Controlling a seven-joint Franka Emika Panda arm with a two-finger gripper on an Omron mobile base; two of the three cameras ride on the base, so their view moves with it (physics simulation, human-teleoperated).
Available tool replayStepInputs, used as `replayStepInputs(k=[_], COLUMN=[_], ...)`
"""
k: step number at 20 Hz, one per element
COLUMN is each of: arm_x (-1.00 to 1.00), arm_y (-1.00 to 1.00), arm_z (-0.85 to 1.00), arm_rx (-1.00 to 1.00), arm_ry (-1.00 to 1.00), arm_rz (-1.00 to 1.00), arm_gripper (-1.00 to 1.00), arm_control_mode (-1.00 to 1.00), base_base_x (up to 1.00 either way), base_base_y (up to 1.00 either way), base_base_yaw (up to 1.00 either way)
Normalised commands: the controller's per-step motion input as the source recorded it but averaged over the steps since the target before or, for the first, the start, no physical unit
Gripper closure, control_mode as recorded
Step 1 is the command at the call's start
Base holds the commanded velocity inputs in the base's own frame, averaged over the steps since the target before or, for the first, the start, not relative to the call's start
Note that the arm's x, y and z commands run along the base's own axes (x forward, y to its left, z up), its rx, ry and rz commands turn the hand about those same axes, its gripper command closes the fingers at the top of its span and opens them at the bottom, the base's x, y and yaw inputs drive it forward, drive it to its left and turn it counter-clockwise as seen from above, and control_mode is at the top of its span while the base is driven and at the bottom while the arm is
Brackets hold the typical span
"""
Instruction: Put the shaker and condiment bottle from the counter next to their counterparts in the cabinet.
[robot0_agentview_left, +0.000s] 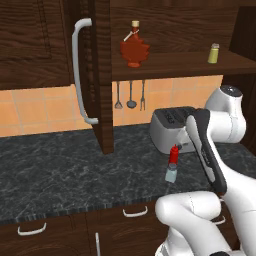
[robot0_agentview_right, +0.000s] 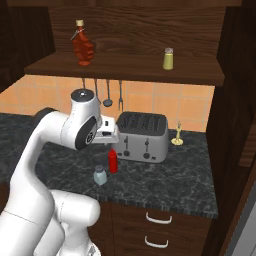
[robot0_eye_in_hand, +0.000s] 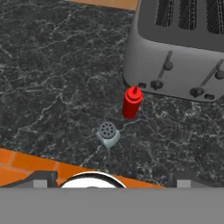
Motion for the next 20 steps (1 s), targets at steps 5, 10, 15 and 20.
replayStepInputs(k=[5, 10, 15, 20], arm_x=[-0.27, -0.01, 0.06, 0.52], arm_y=[-0.01, 0.0, 0.0, 0.0], arm_z=[-0.57, -0.02, -0.08, -0.11], arm_rx=[0.0, 0.0, 0.0, 0.0], arm_ry=[0.04, 0.0, 0.0, 0.0], arm_rz=[0.0, 0.0, 0.0, 0.0], arm_gripper=[-1.0, -1.0, -1.0, -1.0], arm_control_mode=[-1.0, -1.0, -1.0, -1.0], base_base_x=[0.0, 0.0, 0.0, 0.0], base_base_y=[0.0, 0.0, 0.0, 0.0], base_base_yaw=[0.0, 0.0, 0.0, 0.0])
